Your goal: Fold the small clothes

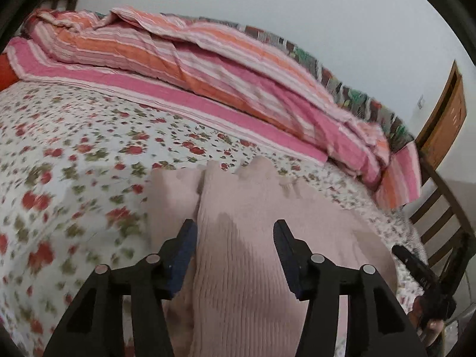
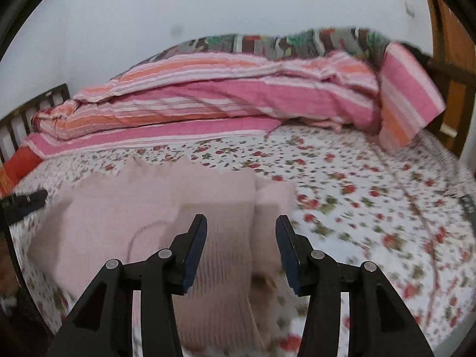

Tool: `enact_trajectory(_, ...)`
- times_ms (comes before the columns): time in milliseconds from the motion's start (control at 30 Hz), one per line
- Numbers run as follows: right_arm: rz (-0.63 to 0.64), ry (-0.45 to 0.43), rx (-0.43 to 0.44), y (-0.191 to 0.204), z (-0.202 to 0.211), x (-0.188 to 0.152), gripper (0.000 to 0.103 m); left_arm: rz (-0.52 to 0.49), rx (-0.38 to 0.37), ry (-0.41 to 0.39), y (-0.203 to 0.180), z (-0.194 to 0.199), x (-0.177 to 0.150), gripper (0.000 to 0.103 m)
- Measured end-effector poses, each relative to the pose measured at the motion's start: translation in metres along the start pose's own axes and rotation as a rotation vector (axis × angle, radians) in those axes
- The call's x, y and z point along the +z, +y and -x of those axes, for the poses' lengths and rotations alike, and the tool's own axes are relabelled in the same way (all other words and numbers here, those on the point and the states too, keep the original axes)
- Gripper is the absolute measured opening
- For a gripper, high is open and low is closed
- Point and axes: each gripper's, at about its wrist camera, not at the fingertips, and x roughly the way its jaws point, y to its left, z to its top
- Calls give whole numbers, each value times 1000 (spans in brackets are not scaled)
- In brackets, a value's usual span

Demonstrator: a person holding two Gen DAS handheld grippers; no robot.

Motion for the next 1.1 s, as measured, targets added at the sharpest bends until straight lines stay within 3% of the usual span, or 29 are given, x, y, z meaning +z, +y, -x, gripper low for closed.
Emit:
enact_trajectory(100, -24, 65, -4, -4, -32, 6, 37, -2, 30, 23, 0, -22, 7, 43)
enact_trajectory(133, -30, 91, -12, -1, -42, 6, 30, 15, 34, 32, 3, -29, 9, 40)
enact_trajectory(233, -46, 152, 18, -7, -69, 2, 23, 69, 63, 72, 19, -47, 11, 7)
enact_trajectory(400, -34, 182, 11, -6, -74, 10, 22, 89, 19, 55, 33, -39, 1, 7)
enact_trajectory(500, -32, 127, 16, 7, -52, 21, 23, 89, 6, 47, 36, -30, 1, 10)
enact_trajectory(600, 24, 86, 85, 40, -38, 31, 38, 120, -22, 55, 43, -25, 5, 15)
enact_trajectory(633, 35, 89, 104, 49, -39, 32, 43, 129, -27, 56, 45, -25, 6, 19)
enact_trajectory(767, 79, 174, 208, 100, -63, 30, 44, 98, -73, 65, 47, -19, 6, 28)
enact_trajectory(900, 105, 277, 165, 127, -106, 17, 44, 27, -39, 45, 50, -7, 0, 35)
enact_trajectory(967, 120, 289, 128, 133, -119, 17, 44, 10, -21, 39, 55, -2, -4, 53)
enact_trajectory(1033, 145, 316, 94, 138, -130, 20, 44, 28, -47, 34, 66, 3, -9, 61)
enact_trajectory(1100, 150, 331, 73, 141, -142, 23, 44, 64, -89, 41, 78, 7, -15, 61)
